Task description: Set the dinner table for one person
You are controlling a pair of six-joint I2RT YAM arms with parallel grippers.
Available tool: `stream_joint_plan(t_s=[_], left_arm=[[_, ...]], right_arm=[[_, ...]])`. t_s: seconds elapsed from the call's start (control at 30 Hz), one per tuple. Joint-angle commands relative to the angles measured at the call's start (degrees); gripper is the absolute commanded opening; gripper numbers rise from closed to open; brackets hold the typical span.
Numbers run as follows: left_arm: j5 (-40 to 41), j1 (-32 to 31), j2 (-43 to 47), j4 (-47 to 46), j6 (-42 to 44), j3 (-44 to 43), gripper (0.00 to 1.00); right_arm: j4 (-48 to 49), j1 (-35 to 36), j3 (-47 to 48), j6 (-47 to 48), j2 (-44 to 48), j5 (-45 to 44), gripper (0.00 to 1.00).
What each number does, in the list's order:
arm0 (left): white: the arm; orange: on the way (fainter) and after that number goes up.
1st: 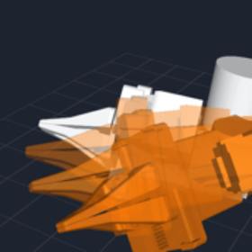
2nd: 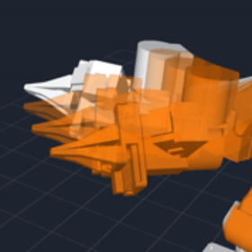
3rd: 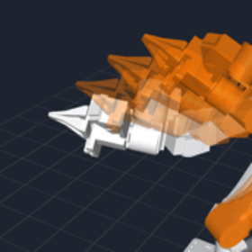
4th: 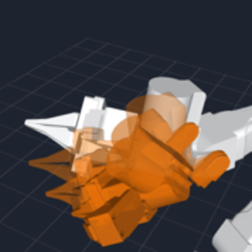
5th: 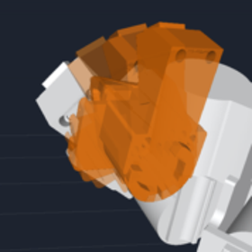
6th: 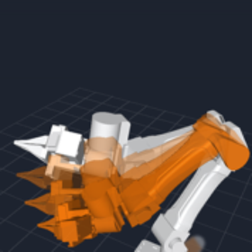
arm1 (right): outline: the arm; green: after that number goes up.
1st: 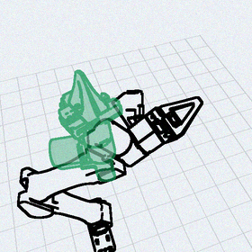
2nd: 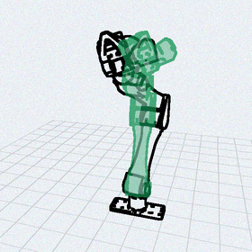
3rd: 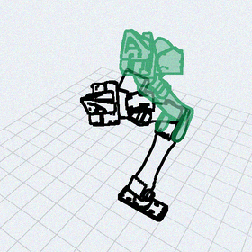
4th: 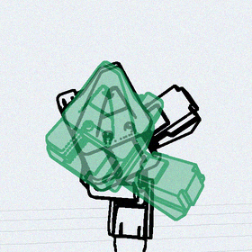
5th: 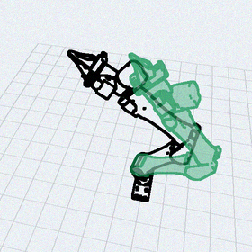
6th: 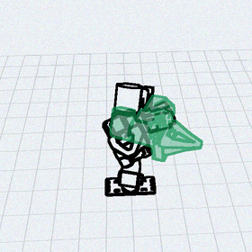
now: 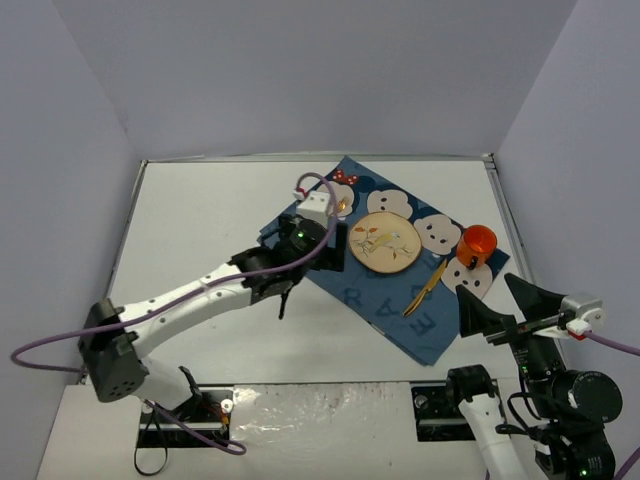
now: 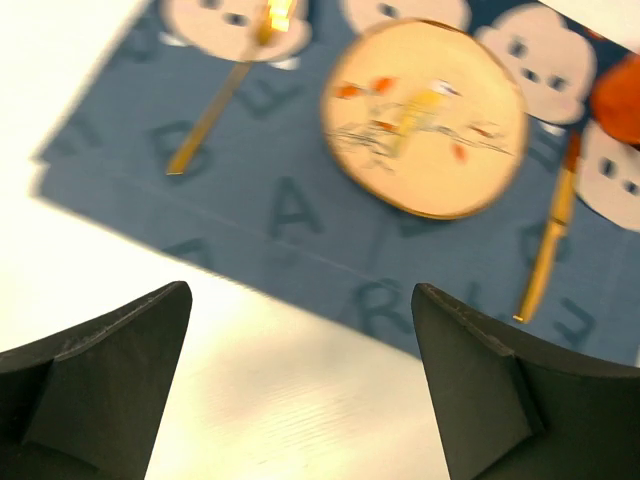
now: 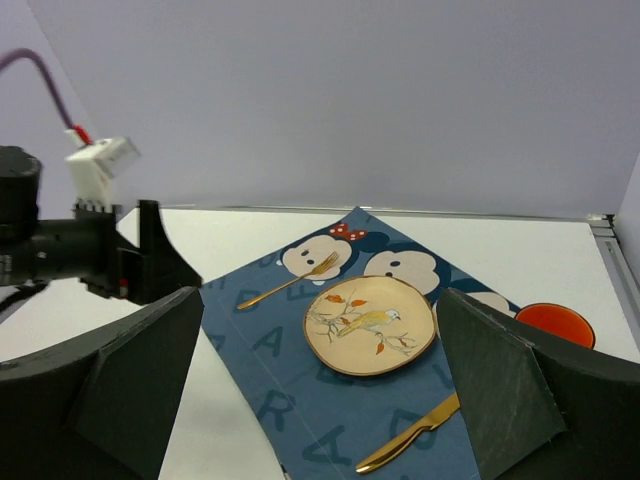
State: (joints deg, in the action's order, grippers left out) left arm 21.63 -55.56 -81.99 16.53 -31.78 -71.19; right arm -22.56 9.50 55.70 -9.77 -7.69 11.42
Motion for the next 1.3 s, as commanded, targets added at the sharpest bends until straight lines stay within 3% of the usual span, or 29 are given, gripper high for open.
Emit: stream_joint_plan(t_s=[0.0, 0.23, 0.53, 0.77, 0.97, 1.27], left_arm=[[9.89, 3.77, 16.44, 6.74, 4.97, 6.99, 0.96], [18.31, 9.78, 38.90, 19.36, 9.04, 12.81, 0.97], [29.83, 10.57, 57.47, 28.17, 6.85, 20.08, 0.97], [34.50, 10.73, 63.07, 29.14, 5.64, 22.48, 0.97], [36.71, 10.93, 62.32, 29.33, 5.75, 22.78, 0.97], [31.29, 16.98, 60.18, 25.63, 7.69, 23.94, 0.97]], right_arm=[[3.65, 0.61, 1.80, 1.08, -2.45, -4.77, 1.00], [3.40, 0.61, 2.37, 6.25, -4.42, -9.66, 1.00], [3.65, 0.61, -1.15, 9.15, -2.23, -17.11, 1.00], [4.10, 0.61, -4.95, 8.77, -0.95, -18.97, 1.00], [4.61, 0.61, -6.85, 8.45, 0.37, -19.99, 1.00], [4.93, 0.61, -7.36, 8.45, -0.14, -19.04, 1.00]])
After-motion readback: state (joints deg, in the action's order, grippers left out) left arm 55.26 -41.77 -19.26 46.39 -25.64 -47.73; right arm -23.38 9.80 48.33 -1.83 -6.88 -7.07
